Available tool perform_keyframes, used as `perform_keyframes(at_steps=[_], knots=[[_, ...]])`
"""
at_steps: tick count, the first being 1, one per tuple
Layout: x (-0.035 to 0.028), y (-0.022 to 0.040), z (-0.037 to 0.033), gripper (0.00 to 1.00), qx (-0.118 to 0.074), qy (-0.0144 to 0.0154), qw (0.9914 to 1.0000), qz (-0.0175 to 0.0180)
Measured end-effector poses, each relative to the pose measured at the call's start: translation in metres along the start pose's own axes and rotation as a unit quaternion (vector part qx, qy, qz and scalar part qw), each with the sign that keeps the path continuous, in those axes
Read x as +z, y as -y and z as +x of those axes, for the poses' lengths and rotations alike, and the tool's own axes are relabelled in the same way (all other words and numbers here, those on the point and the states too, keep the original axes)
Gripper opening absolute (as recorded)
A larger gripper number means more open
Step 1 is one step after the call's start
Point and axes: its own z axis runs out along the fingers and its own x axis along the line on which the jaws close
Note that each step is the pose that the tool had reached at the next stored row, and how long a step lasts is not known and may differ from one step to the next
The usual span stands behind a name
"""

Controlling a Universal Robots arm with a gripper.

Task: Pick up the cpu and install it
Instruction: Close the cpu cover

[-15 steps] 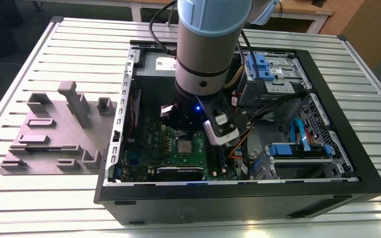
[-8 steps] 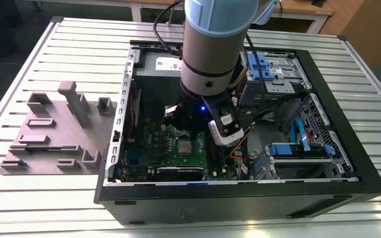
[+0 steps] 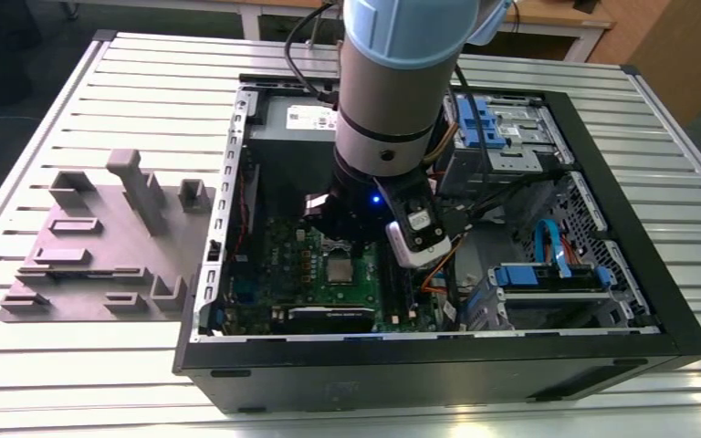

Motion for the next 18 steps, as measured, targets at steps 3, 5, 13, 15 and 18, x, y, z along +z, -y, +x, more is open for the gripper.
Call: perform_keyframes(at_steps=[3, 5, 13, 15, 18], knots=[[0.0000, 0.0000, -0.0001, 0.10, 0.000, 0.0000, 1.00000, 0.0001], [0.0001, -0.0009, -0.0003, 0.10, 0.000, 0.0000, 1.00000, 0.0002], [0.0016, -0.0042, -0.0010, 0.10, -0.008, 0.0036, 0.99995, -0.0063], [0.0018, -0.0042, -0.0013, 0.10, -0.016, 0.0037, 0.99985, -0.0069], [0.0024, -0.0041, -0.0016, 0.10, -0.033, 0.0030, 0.99942, -0.0069]])
